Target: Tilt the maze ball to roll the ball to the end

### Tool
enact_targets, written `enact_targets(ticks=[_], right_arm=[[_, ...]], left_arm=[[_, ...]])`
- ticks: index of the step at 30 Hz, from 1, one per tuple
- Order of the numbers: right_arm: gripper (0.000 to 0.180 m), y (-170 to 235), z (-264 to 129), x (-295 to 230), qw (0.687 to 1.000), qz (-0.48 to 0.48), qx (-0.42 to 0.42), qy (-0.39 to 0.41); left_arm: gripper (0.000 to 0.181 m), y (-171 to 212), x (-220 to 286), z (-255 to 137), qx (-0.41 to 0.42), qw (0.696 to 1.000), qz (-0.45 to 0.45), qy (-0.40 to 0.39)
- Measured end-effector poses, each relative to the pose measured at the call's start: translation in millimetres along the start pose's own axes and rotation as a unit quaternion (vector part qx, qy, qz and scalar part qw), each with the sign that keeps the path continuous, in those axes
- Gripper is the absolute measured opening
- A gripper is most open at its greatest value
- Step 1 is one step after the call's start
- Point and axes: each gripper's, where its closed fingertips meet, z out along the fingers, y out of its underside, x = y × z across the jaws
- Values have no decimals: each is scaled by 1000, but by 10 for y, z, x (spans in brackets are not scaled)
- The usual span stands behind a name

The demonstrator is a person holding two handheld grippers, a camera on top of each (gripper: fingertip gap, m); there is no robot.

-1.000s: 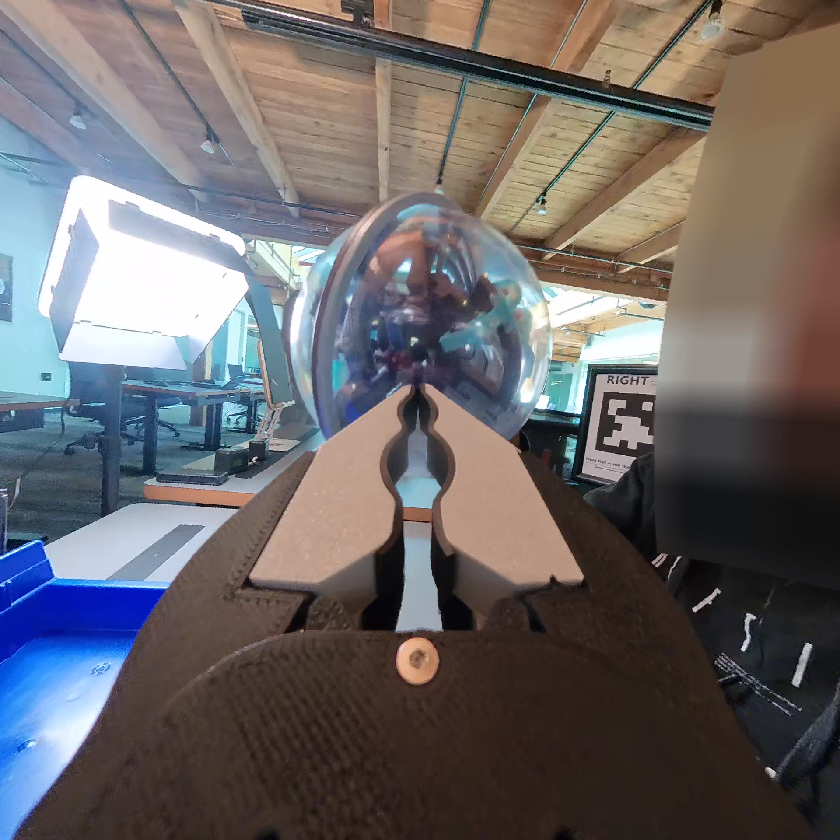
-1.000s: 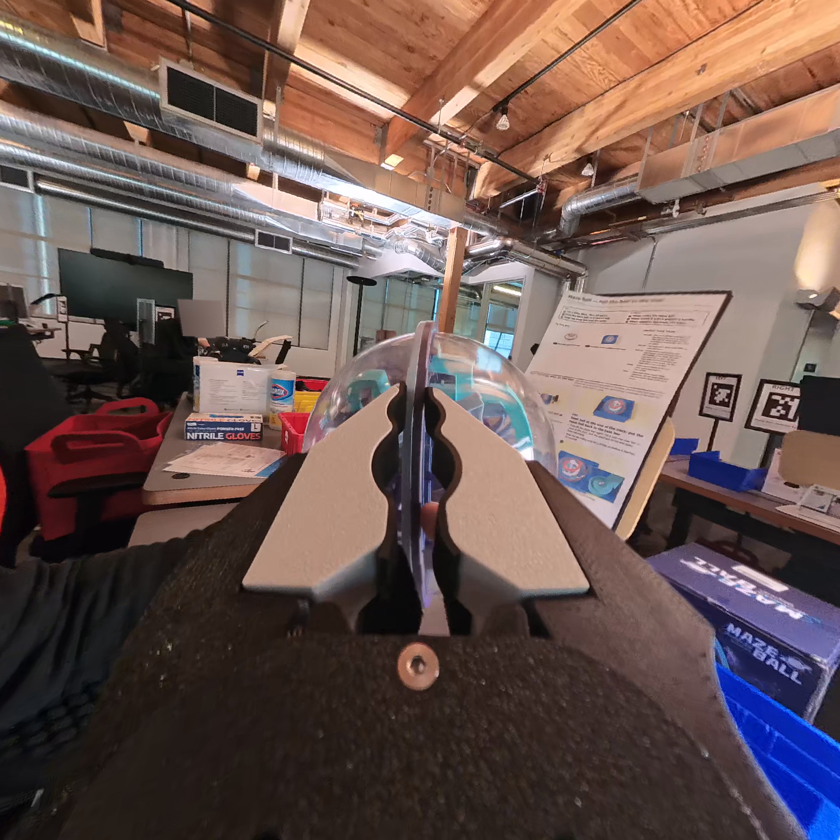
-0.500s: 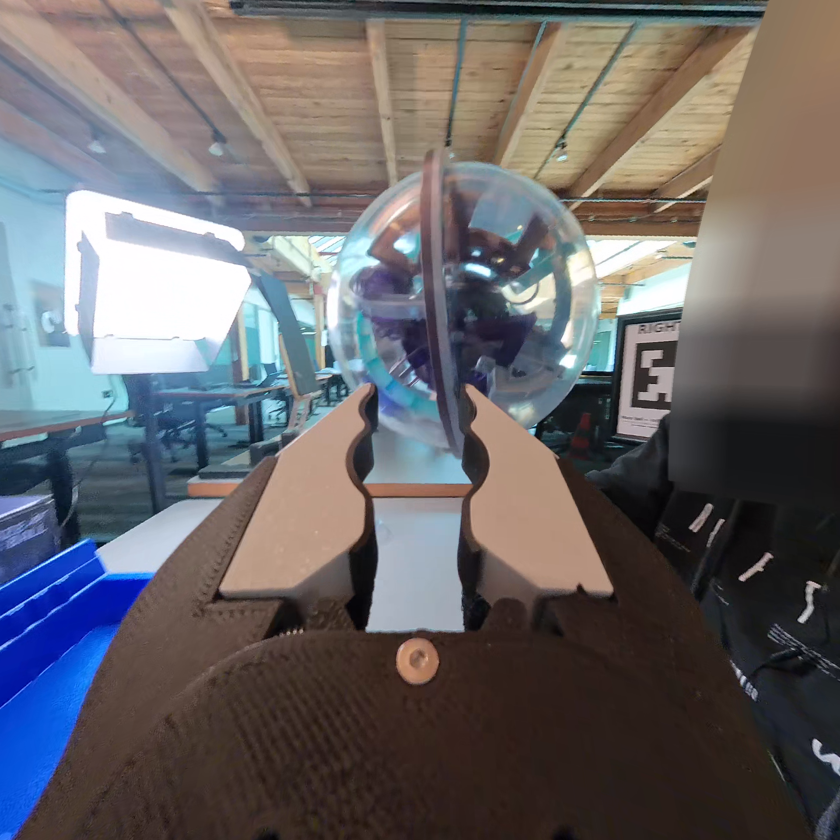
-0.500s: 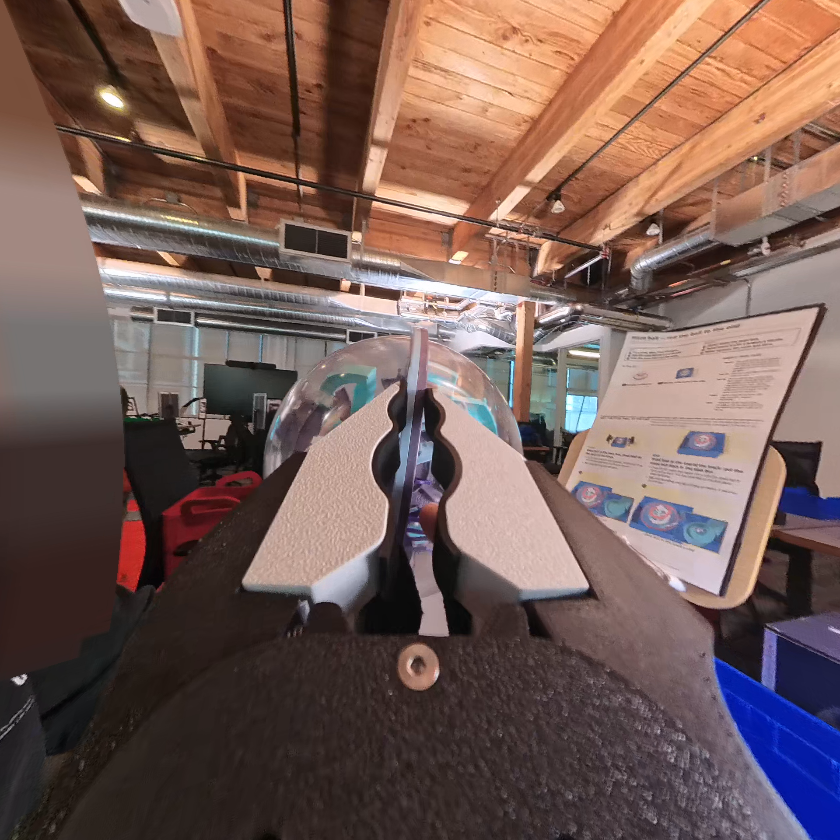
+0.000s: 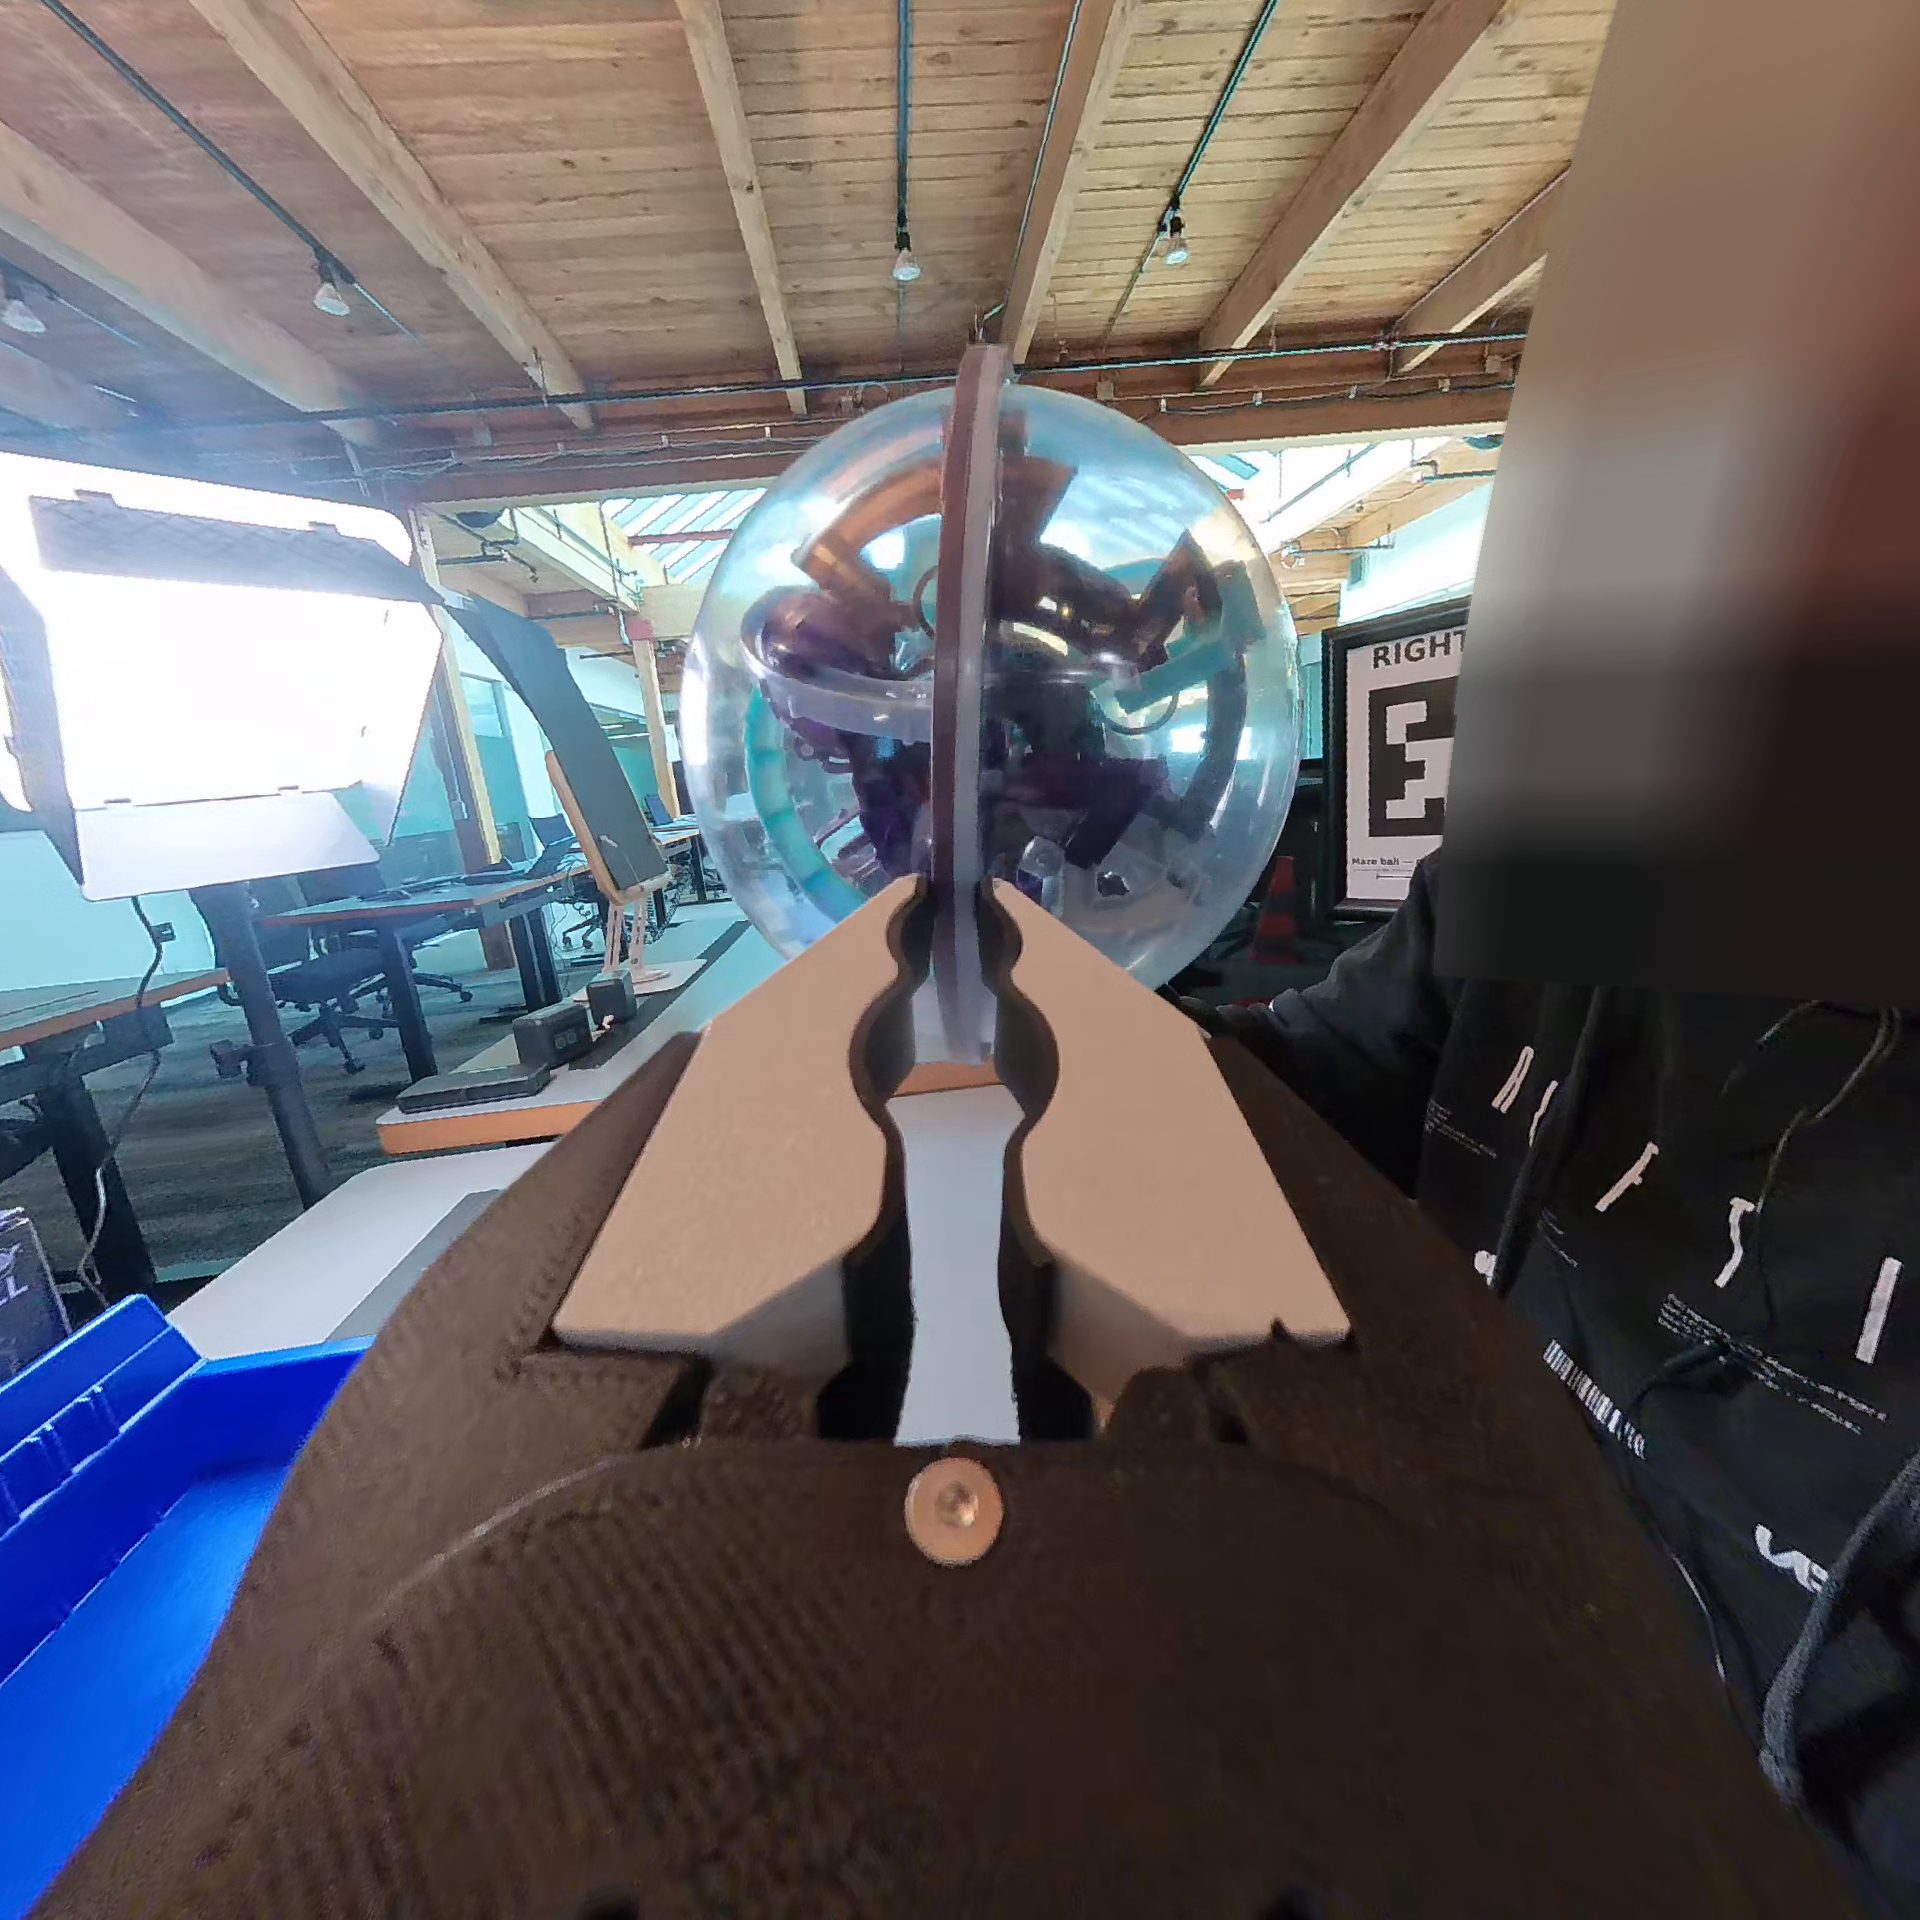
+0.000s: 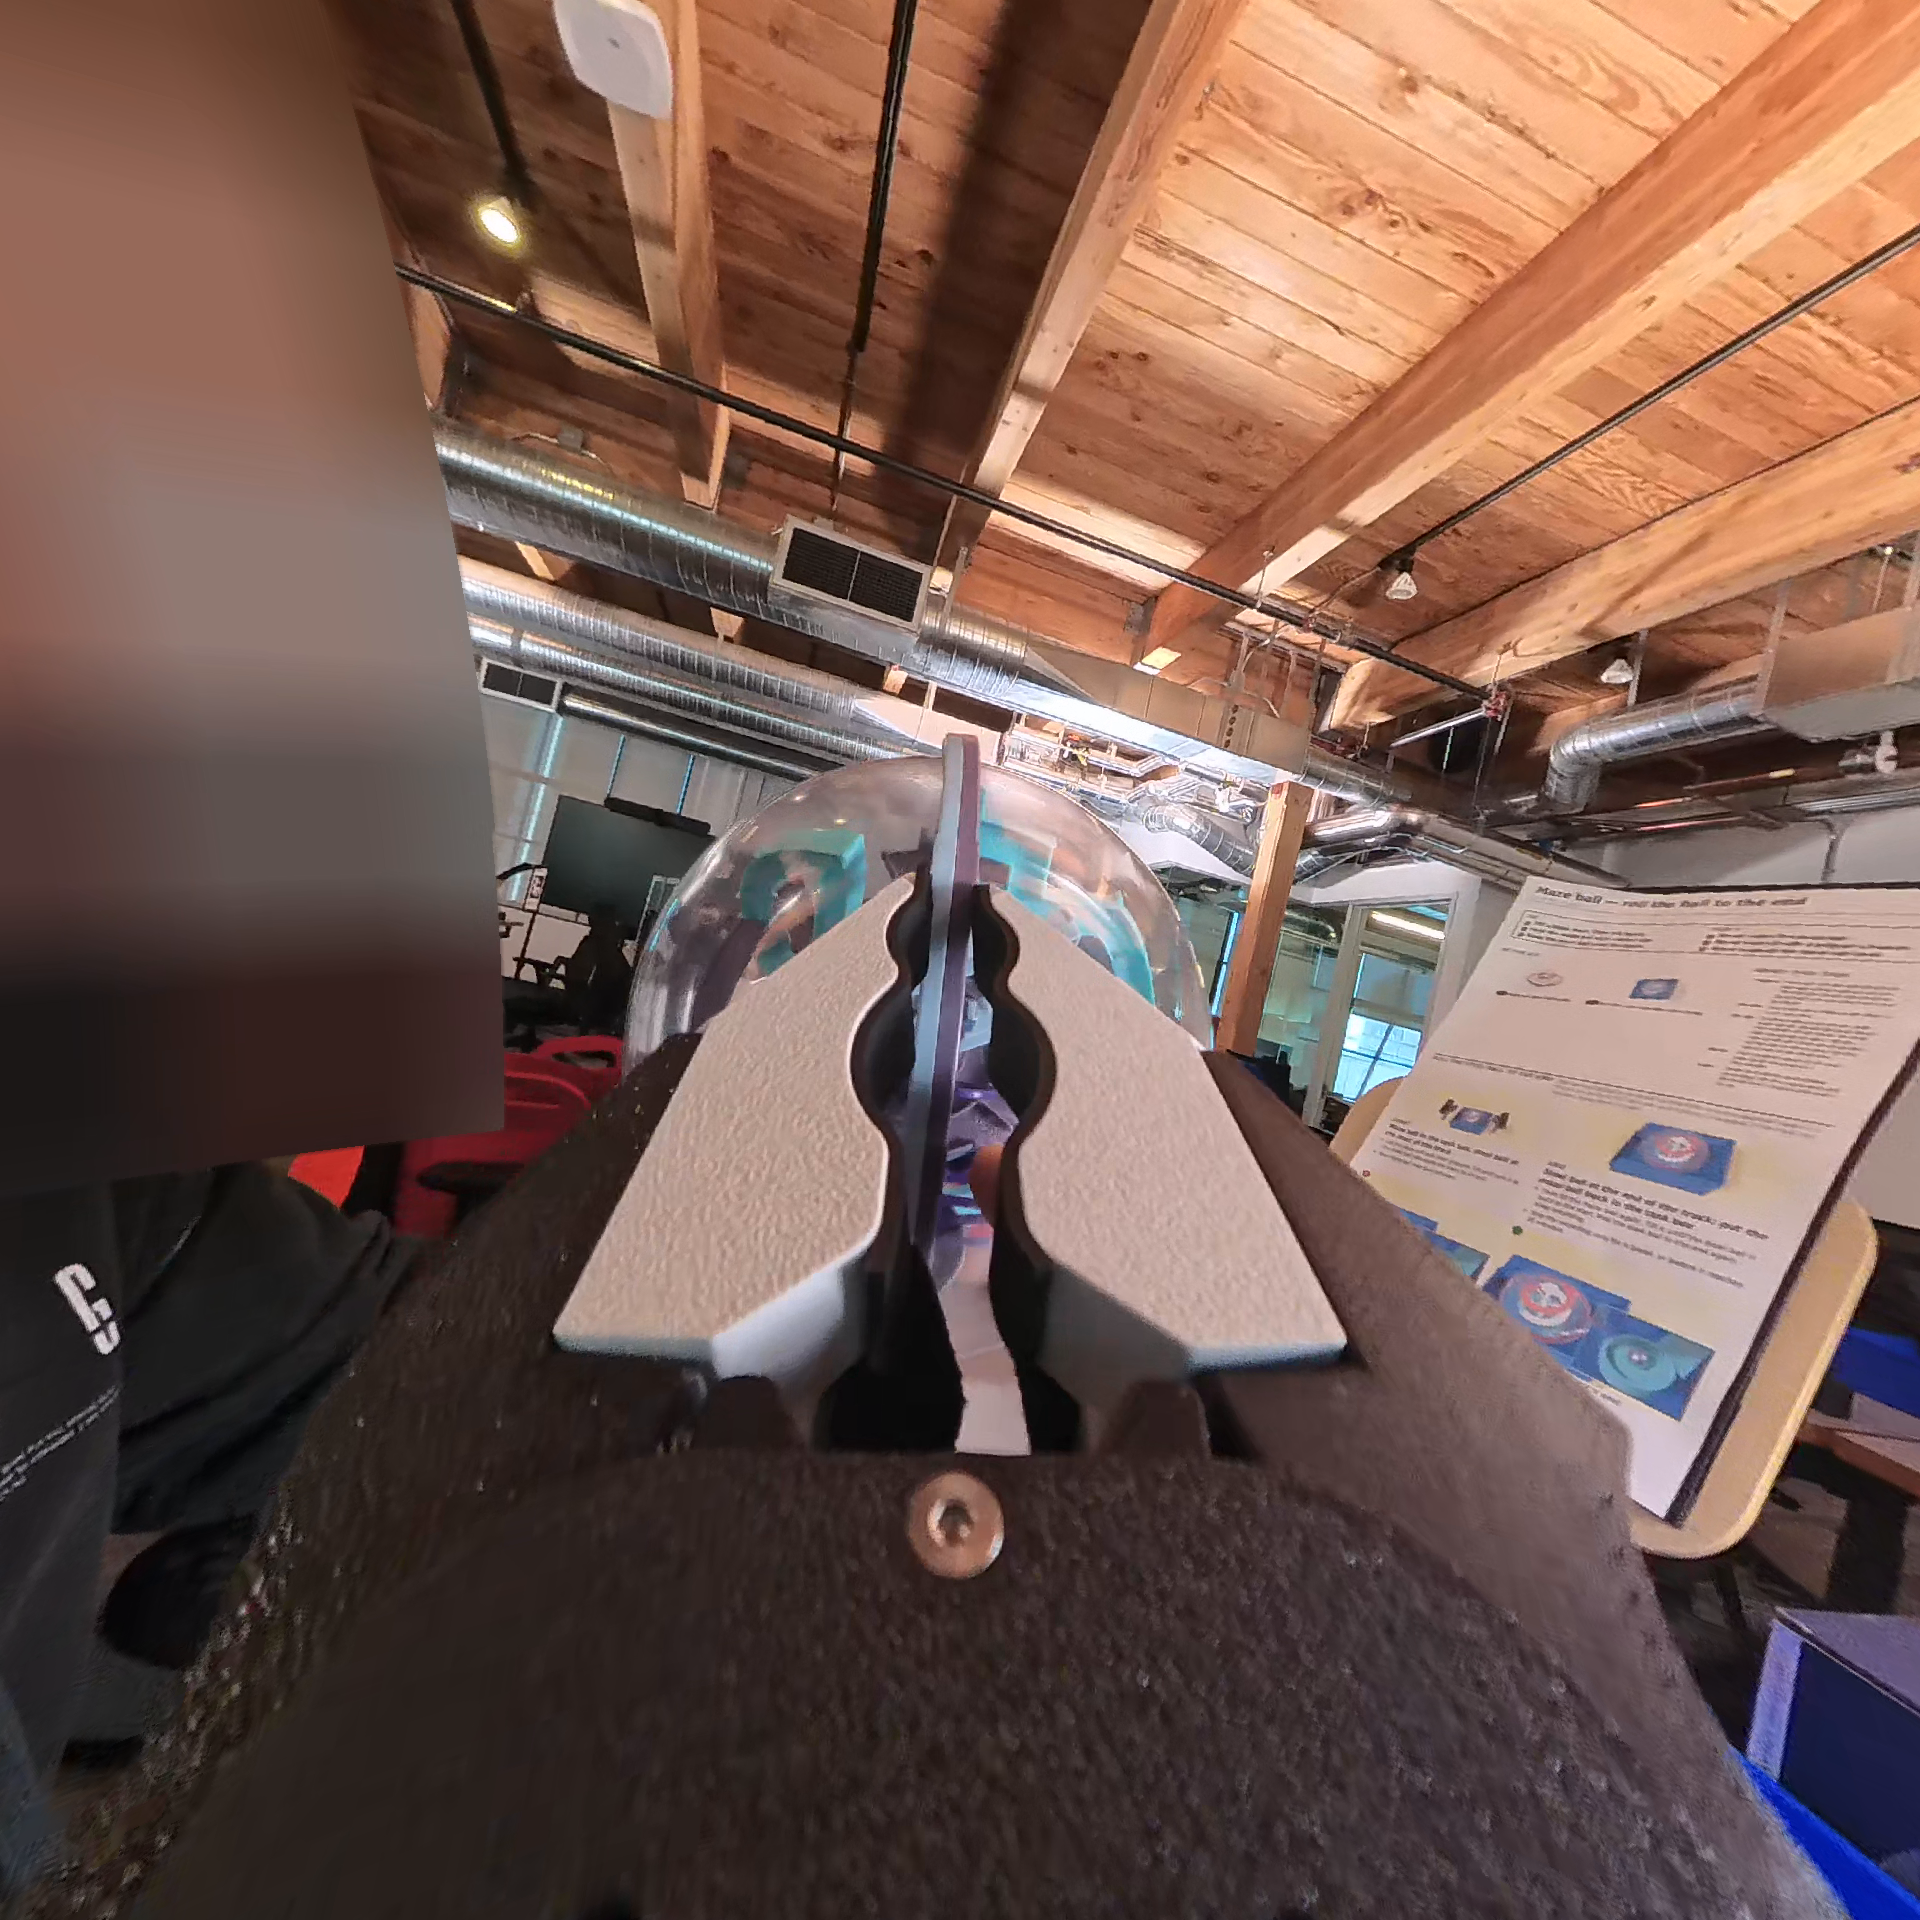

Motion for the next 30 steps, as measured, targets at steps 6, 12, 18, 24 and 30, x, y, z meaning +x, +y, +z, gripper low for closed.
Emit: enact_targets(ticks=[6, 12, 18, 24, 30], right_arm=[[5, 55, -3, -28, 1000, -10, -18, 0], [5, 165, -20, -20, 999, -2, -51, 6], [5, 376, -112, 66, 993, 16, -116, 16], [5, 461, -99, 123, 982, -17, -185, -6], [5, 362, 57, 170, 961, -89, -259, -32]], left_arm=[[7, 83, 7, -38, -21, 1000, -4, -3], [7, 240, -18, -100, -27, 999, -30, -13], [7, 671, -30, -151, -62, 995, -77, -29], [7, 964, -140, -123, -82, 991, -94, -45], [7, 991, -427, 25, -79, 992, -77, -59]])
